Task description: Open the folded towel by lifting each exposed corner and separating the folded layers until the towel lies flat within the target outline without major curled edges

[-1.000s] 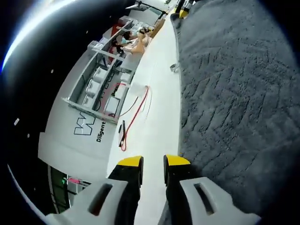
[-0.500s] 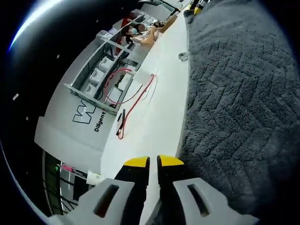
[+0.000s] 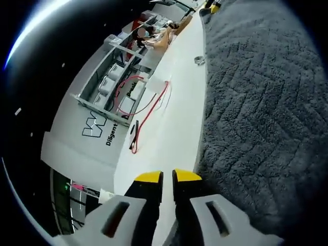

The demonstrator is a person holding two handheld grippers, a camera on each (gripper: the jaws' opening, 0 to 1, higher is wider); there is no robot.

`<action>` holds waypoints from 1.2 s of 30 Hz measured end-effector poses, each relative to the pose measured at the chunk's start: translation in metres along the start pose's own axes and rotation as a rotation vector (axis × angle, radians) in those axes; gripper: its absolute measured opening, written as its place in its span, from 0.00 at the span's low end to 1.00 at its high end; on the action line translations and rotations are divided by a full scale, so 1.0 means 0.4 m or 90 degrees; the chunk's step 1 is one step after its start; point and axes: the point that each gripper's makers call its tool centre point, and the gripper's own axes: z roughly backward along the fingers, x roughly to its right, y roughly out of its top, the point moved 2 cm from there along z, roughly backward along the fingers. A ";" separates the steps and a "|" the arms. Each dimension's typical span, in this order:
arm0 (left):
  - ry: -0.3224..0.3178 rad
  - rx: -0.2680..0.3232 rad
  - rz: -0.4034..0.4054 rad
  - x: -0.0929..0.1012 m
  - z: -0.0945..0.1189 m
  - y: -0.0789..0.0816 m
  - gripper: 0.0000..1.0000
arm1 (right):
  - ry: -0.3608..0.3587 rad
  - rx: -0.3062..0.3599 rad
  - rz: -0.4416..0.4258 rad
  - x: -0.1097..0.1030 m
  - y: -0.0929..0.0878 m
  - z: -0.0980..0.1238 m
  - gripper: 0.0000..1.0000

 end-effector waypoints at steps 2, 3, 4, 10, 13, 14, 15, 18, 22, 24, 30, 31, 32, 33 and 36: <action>-0.001 -0.002 0.000 0.000 0.000 -0.001 0.09 | -0.004 0.003 -0.007 0.007 0.003 0.006 0.32; 0.000 -0.003 -0.003 0.000 0.000 -0.001 0.09 | -0.007 0.016 -0.010 0.011 0.012 0.012 0.32; -0.001 -0.003 -0.007 -0.001 -0.001 -0.001 0.09 | -0.007 0.023 -0.014 0.013 0.019 0.017 0.31; -0.003 -0.008 -0.018 0.001 -0.003 -0.002 0.08 | 0.026 0.112 -0.094 -0.006 0.089 0.055 0.32; 0.003 -0.011 0.009 -0.006 -0.002 -0.004 0.11 | 0.037 0.120 -0.112 0.004 0.102 0.060 0.39; 0.003 -0.016 0.032 -0.005 -0.003 -0.009 0.10 | 0.037 0.121 -0.123 0.008 0.103 0.058 0.46; 0.004 -0.022 0.056 -0.005 -0.004 -0.014 0.08 | 0.037 0.123 -0.133 0.012 0.103 0.057 0.47; 0.002 -0.008 0.042 -0.004 -0.006 -0.010 0.07 | 0.051 0.135 -0.166 0.024 0.105 0.057 0.50; 0.014 -0.014 0.049 -0.013 -0.004 -0.011 0.11 | 0.059 0.131 -0.225 0.033 0.107 0.085 0.55; 0.005 -0.014 0.044 0.000 -0.009 -0.010 0.04 | 0.040 0.120 -0.217 0.035 0.100 0.102 0.55; 0.006 -0.013 0.019 0.004 -0.009 -0.006 0.01 | 0.071 0.184 -0.235 0.017 0.157 0.181 0.56; 0.006 -0.013 0.019 0.004 -0.009 -0.005 0.01 | 0.069 0.184 -0.235 0.019 0.158 0.184 0.55; 0.007 -0.013 0.019 0.005 -0.009 -0.005 0.01 | 0.067 0.184 -0.235 0.021 0.160 0.187 0.55; 0.007 -0.012 0.017 0.005 -0.008 -0.005 0.01 | 0.064 0.188 -0.231 0.025 0.167 0.200 0.55; 0.007 -0.012 0.017 0.006 -0.007 -0.003 0.01 | 0.101 0.191 -0.212 0.010 0.218 0.246 0.57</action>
